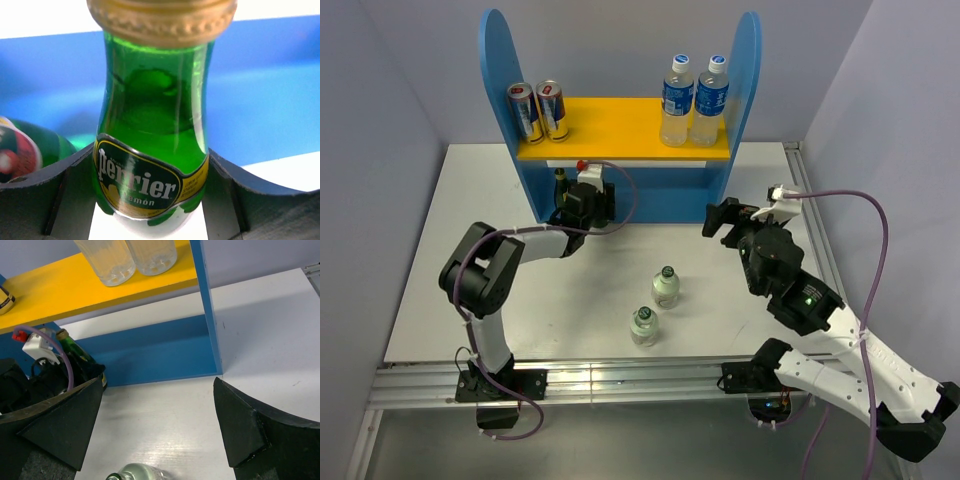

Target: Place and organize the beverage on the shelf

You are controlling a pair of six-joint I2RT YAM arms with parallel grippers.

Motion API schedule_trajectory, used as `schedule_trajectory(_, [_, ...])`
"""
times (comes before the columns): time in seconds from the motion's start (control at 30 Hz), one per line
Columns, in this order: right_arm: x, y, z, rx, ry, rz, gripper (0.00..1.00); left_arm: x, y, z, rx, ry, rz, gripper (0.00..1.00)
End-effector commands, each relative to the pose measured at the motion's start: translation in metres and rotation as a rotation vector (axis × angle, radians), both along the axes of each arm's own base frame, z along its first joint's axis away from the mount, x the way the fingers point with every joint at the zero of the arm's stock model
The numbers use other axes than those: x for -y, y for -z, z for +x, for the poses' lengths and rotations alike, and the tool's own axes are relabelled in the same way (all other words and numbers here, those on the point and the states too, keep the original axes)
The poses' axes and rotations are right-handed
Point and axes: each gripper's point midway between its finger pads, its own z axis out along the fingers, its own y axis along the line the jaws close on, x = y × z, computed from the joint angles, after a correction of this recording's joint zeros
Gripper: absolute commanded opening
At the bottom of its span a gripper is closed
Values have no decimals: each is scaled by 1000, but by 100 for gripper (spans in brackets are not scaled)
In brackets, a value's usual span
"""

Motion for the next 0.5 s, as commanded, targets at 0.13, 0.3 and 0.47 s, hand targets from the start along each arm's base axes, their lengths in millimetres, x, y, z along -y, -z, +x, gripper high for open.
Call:
schedule_trajectory(0.13, [-5,-5,2,23,-6,36,98,-8,-100,33,294,-56,-173,0])
schedule_trajectory(0.3, [-7,-3,4,17,-10,36,98,-15,-97,38,301,-94,-147,0])
schedule_trajectory(0.47, [-6,-2,4,18,-7,37,98,-22,-79,43,296,-132,-122,0])
